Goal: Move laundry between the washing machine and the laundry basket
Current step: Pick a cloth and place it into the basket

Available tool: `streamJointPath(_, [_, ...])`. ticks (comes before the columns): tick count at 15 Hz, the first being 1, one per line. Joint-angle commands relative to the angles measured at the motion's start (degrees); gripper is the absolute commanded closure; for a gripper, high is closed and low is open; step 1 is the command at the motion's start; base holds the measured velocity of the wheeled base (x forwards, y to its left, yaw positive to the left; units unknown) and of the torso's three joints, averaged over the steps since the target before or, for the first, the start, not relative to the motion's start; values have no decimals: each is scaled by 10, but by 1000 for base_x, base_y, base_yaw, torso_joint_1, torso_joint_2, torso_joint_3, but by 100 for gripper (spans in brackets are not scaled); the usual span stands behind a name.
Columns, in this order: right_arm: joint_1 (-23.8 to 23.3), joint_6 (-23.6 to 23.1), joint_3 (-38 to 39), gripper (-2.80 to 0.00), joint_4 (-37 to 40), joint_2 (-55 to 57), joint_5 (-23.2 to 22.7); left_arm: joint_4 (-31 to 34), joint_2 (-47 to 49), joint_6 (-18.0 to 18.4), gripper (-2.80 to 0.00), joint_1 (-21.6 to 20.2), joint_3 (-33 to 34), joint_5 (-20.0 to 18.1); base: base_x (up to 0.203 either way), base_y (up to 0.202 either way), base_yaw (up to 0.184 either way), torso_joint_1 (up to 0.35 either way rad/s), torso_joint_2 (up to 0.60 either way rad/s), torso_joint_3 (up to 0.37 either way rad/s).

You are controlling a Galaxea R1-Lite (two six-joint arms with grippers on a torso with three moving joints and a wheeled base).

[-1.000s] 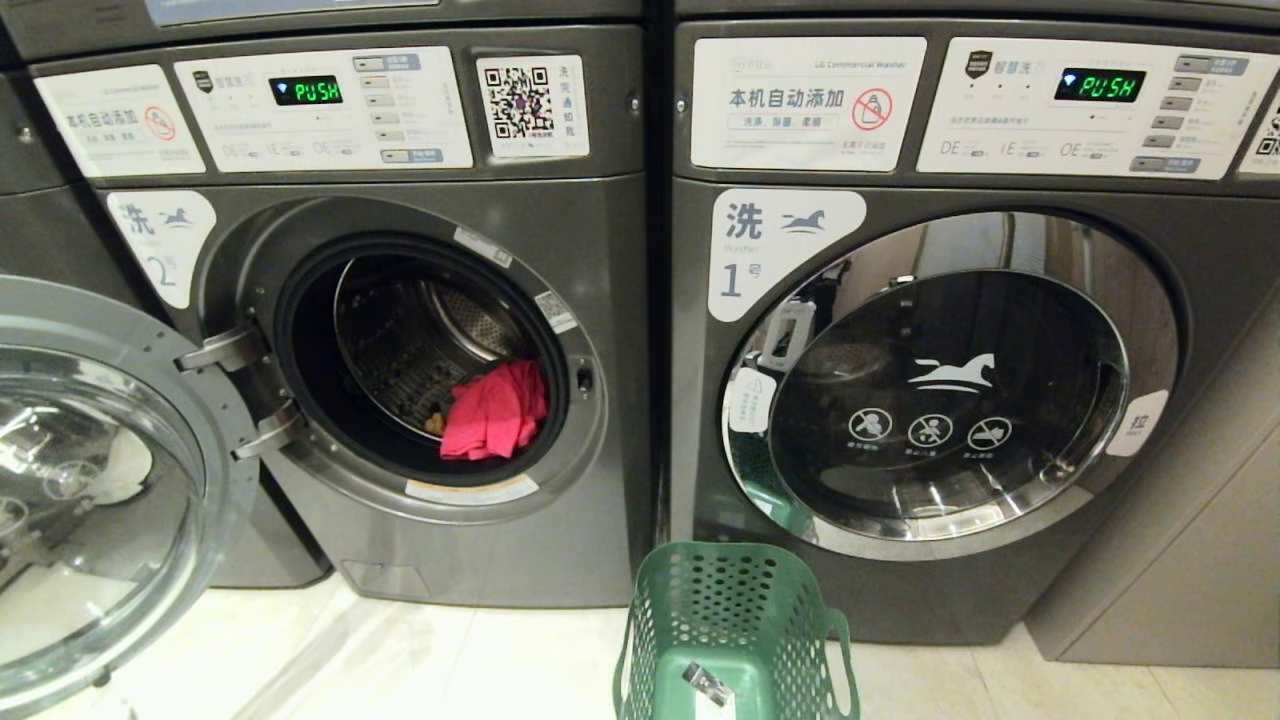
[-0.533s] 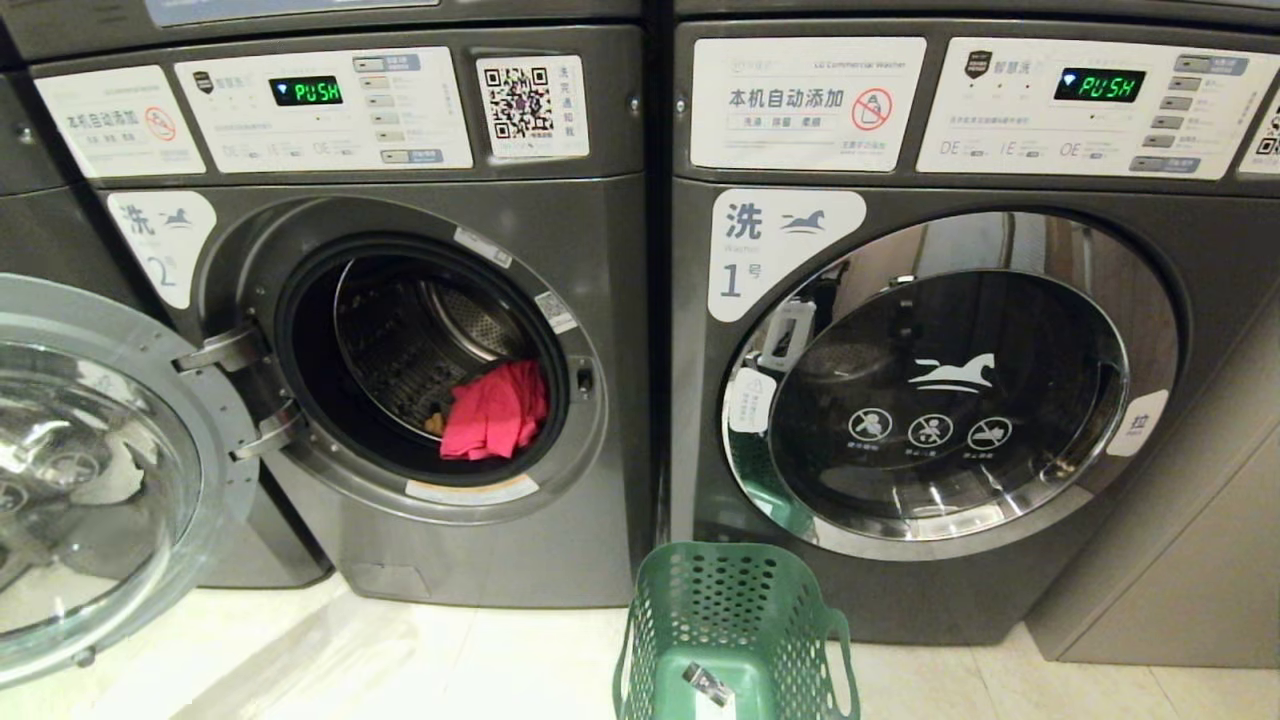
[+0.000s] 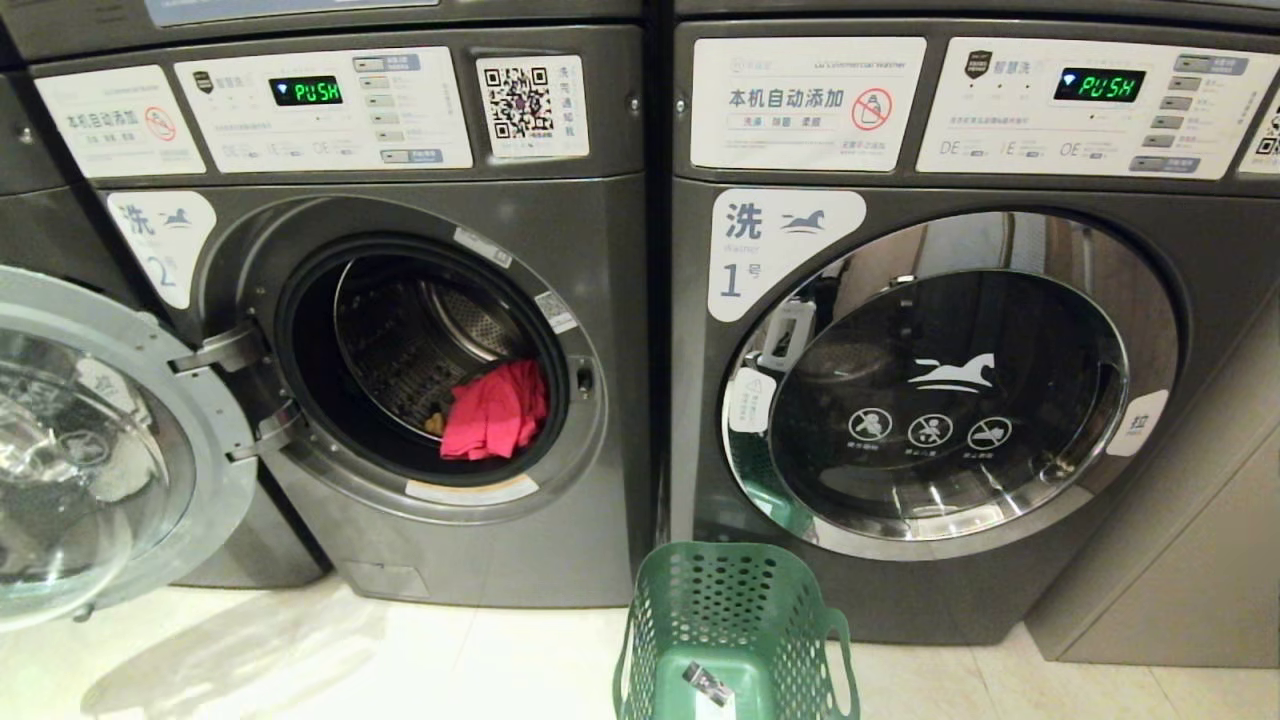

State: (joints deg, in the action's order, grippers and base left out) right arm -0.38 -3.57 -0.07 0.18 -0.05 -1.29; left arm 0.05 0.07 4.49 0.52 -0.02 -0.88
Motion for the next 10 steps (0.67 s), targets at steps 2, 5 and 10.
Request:
streamJointPath(2, [0,0,0,0,0,0,0,0,-2,2,0,0,0,-2,0,0,0,0,0,0])
streamJointPath(5, [0,0,0,0,0,0,0,0,-2,1,0,0,0,-4,0,0,0,0,0,0])
streamJointPath(10, [-1,-2,0,0,0,0,-1,0,-2,-1,0,0,0,-3,0,70,-3,1,2,1])
